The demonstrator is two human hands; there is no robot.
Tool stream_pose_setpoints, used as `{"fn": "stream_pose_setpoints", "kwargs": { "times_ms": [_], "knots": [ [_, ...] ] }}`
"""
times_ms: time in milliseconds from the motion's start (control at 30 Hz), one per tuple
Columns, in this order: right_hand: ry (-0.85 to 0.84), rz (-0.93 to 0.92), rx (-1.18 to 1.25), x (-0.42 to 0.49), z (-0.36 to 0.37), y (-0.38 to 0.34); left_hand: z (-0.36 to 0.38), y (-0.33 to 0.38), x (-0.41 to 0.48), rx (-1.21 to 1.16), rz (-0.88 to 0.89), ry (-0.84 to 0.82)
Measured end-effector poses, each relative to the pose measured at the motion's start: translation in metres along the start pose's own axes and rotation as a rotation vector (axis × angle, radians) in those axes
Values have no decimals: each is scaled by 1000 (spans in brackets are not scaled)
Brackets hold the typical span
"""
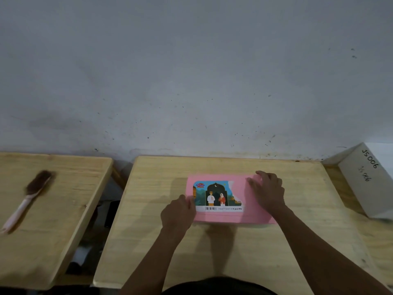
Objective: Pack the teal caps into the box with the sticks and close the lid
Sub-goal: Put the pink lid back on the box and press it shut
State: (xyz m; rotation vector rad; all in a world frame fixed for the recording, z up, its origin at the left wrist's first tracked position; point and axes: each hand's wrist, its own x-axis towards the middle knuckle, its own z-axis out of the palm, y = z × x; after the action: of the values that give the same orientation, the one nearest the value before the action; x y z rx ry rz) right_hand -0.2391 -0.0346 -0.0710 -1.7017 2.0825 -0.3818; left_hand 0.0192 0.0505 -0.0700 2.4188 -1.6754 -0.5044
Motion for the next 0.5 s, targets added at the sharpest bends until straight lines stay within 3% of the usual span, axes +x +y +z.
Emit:
{"fn": "stream_pose_setpoints", "kwargs": {
  "times_ms": [300,500],
  "knots": [
    [101,57,-32,-6,13,7,22,1,-1,-95,6,37],
    [137,124,123,-11,18,2,30,1,0,-322,-13,3]
  ]
}}
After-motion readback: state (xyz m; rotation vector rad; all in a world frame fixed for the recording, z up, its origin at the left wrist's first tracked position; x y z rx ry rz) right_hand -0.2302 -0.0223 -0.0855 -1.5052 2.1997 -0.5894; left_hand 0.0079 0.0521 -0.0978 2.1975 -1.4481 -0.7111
